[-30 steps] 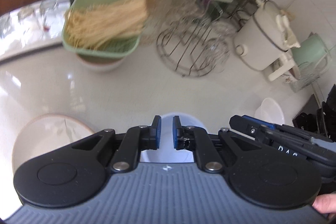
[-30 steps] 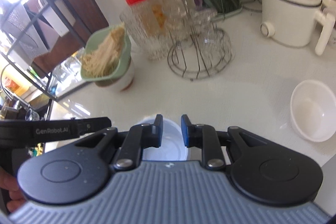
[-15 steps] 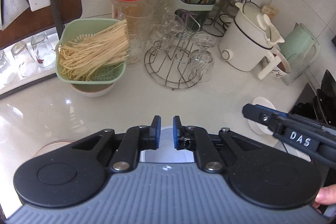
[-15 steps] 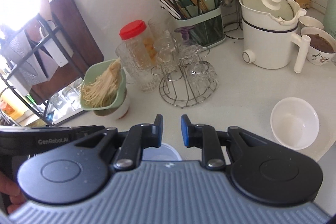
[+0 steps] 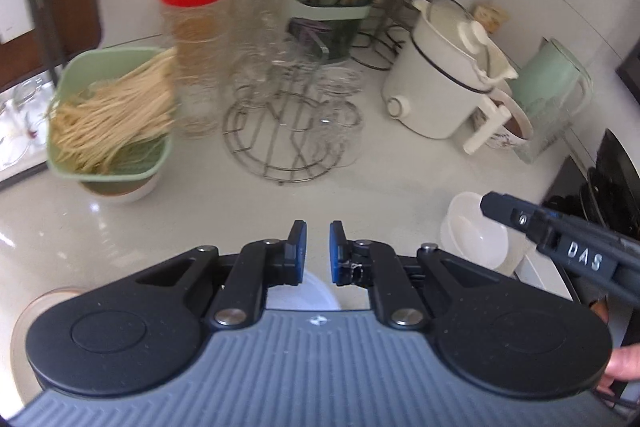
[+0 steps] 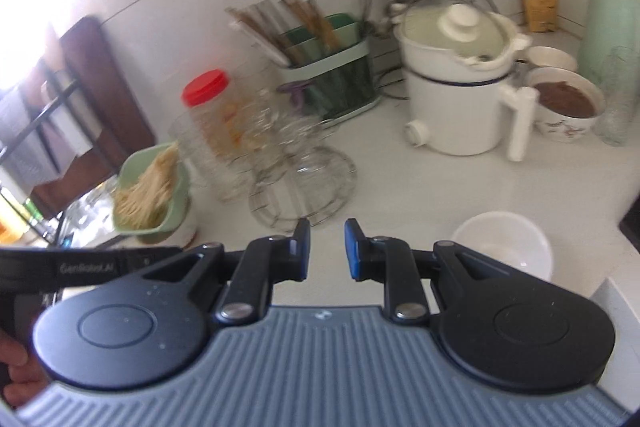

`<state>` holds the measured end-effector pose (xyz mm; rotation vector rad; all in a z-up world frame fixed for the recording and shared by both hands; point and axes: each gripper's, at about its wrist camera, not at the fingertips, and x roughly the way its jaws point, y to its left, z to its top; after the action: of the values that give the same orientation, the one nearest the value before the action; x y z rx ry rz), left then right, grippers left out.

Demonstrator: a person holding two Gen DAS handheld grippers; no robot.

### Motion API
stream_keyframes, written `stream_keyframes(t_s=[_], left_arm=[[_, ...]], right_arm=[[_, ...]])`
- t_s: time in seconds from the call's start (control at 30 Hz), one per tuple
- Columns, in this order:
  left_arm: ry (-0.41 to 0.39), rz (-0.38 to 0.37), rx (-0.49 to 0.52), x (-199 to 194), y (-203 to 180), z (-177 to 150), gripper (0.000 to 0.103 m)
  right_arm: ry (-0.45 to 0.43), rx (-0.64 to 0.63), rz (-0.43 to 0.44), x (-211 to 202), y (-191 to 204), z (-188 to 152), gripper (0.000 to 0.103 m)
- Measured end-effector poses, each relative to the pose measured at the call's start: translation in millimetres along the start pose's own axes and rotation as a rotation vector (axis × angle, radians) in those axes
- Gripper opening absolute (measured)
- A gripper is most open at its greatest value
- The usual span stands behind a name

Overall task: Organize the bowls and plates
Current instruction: 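Move both tools toward the white ceramic bowl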

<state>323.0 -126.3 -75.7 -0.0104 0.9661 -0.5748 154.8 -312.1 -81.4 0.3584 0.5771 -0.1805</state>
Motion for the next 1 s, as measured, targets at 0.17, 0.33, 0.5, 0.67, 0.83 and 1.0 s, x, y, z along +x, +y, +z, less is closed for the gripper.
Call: stream_keyframes(t_s=[0.17,0.33,0.5,0.67,0.83,1.0], left_arm=[[0.013,-0.025,0.013,13,-22,4,0.012],[0.030,-0.047,0.051,24,-47,6,0.012],[0.045,-0.063,0.098,35,-67,9,0.012],[0.060,-0.081,0.142,47,-86,14,0.012],[0.061,-0.067,0.198,59,-104,16,0.013],[0.084,-0.079,0.229,78,-120,18,0.013]], right_arm=[[-0.018,0.034,-0.049,-6,-25,3,0.023],[-0.020,0.073,-0.077,-10,-47,0,0.023],[-0.033,0.087,-0.101,-14,-61,-2,0.023],[-0.038,0.117,-0.123,-16,-77,-3,0.023],[-0.035,0.136,-0.143,-13,-91,-5,0.023],[-0.025,0.154,-0.168,-6,-108,-5,0.023]])
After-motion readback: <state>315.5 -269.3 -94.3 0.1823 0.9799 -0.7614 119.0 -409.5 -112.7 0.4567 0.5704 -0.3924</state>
